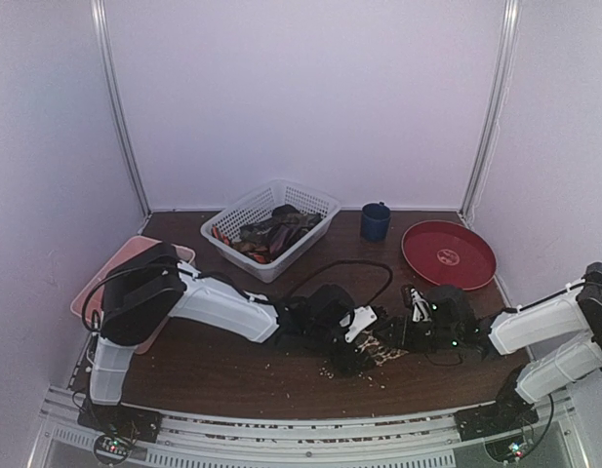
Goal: Roll the ties
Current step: Fold the tie at the center of the board.
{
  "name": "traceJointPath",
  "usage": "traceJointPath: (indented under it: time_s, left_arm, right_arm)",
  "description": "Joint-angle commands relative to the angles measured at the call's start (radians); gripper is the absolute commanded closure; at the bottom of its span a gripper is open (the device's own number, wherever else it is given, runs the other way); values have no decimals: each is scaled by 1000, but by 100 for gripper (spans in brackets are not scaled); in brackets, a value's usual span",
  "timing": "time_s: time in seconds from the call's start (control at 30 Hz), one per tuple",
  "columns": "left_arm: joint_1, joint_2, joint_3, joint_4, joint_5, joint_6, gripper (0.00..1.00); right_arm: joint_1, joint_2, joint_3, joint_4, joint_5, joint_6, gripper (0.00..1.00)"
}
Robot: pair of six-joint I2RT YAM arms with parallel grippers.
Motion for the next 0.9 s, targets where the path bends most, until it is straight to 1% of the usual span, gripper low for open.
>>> traceJointPath:
  time_s: [0.0, 0.13, 0.2, 0.33, 0.5, 0.7, 0.87]
  left_arm:
    - [-6, 19, 33, 63, 57, -2, 27]
    - [-10, 20, 29, 71, 73, 8, 39]
    - [-10, 20, 27, 68, 73, 15, 48]
    - [-11, 17, 25, 60, 73, 23, 58]
    - [-21, 4, 8, 56, 38, 54, 59]
    - [-23, -22, -9, 14, -48, 100, 59]
    - [-22, -52, -57, 23, -112, 116, 59]
  right_arm:
    - [-3, 16, -22, 14, -12, 3, 61]
    - [-4, 19, -30, 22, -18, 5, 61]
    - [-3, 19, -34, 27, -20, 8, 61]
    - [-4, 19, -45, 44, -22, 18, 61]
    - [-4, 19, -53, 73, -39, 41, 61]
    - [-3, -4, -46, 68, -33, 62, 61]
    - [2, 12, -50, 98, -57, 94, 61]
